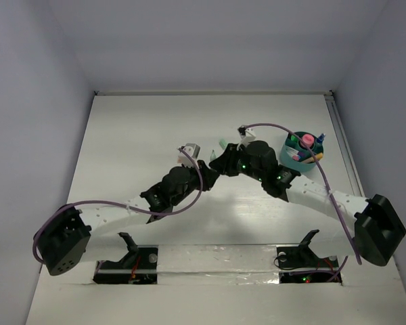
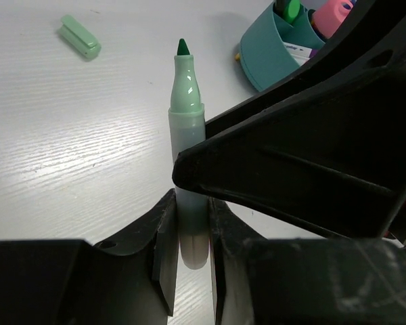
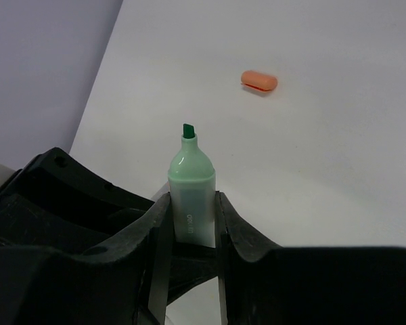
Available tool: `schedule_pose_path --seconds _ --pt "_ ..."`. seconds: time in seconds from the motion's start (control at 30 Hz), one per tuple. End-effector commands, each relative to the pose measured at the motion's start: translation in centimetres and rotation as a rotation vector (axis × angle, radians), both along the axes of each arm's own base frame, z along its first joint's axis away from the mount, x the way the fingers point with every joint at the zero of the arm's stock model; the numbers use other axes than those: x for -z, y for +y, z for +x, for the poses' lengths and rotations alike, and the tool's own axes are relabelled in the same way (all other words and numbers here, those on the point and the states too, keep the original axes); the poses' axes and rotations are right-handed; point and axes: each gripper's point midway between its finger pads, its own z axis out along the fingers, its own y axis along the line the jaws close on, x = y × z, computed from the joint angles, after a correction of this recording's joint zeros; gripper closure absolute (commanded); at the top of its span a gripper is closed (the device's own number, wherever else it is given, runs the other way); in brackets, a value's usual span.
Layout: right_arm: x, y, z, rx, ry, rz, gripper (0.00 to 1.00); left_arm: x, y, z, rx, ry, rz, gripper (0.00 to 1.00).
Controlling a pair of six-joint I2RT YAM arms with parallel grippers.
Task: Sort the stationery into containers
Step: Close the pen cap on the pen.
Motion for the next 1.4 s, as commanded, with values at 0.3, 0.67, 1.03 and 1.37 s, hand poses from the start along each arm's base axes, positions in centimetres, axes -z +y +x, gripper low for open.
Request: schedule_pose_path --seconds 0.3,0.67,1.03,1.37 --pt "-2.2 -5.1 1.6 0.159 -0.117 -0.131 0.52 -1.4 5.0 -0.6 -0.124 -0.078 0.009 1.00" --pt "6.4 -4.7 11.2 0.204 0.066 -0.247 0.84 -2.9 6.6 -1.9 -0.110 -0.128 -0.010 1.00" --pt "13.5 -3.8 17.5 0.268 0.189 -0.333 0.81 -3.2 6.6 -2.3 -0.082 -0.166 -0.016 1.00" --pt "16.1 -6.9 19.3 0.356 0.246 -0.374 0.81 -3.7 7.2 -2.0 -0.104 -0.200 -0.004 1.00"
